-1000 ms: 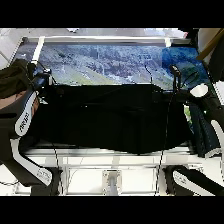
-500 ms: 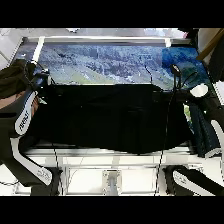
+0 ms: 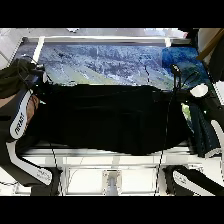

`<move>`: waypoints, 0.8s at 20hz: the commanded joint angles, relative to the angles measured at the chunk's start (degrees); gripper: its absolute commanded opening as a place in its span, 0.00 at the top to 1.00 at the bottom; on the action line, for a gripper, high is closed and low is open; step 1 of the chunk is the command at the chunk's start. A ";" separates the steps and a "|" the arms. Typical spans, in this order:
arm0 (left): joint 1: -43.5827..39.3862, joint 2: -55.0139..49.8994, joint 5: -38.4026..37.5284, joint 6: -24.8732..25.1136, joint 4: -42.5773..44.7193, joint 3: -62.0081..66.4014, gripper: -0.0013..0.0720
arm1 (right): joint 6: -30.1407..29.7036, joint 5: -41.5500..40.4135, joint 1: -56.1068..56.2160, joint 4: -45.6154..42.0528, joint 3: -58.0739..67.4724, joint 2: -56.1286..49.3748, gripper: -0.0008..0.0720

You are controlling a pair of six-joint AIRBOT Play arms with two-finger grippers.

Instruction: Fold the clothes and pants, and hang the long-sleeved shirts on hangers.

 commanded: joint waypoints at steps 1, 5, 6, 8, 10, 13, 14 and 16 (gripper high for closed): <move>0.74 2.97 -0.98 -0.04 1.25 0.20 0.97 | 0.02 0.00 0.04 -0.02 0.04 0.00 0.46; 1.86 3.50 -4.85 -0.02 1.31 0.15 0.97 | 0.02 0.00 0.04 -0.83 0.04 0.00 0.46; 1.90 3.50 -5.01 -0.02 1.25 0.13 0.97 | 0.00 0.00 0.04 -1.75 0.04 0.00 0.45; 1.88 3.50 -4.94 0.00 1.22 0.13 0.97 | 0.17 -3.04 0.00 -7.50 0.04 -0.02 0.45; 1.81 3.50 -4.92 0.00 1.20 0.13 0.97 | 5.68 -12.22 -1.42 -14.53 0.07 -0.50 0.45; 1.84 3.50 -4.94 0.28 1.22 0.13 0.97 | 10.88 -14.78 -14.38 -9.16 0.70 -4.76 0.45; 1.84 3.50 -4.94 1.07 1.22 0.13 0.97 | 8.96 -12.70 -19.65 -4.13 1.14 -6.84 0.45; 1.81 3.50 -4.94 1.05 1.01 0.13 0.97 | 3.17 -6.43 -28.94 5.51 2.97 -11.96 0.29</move>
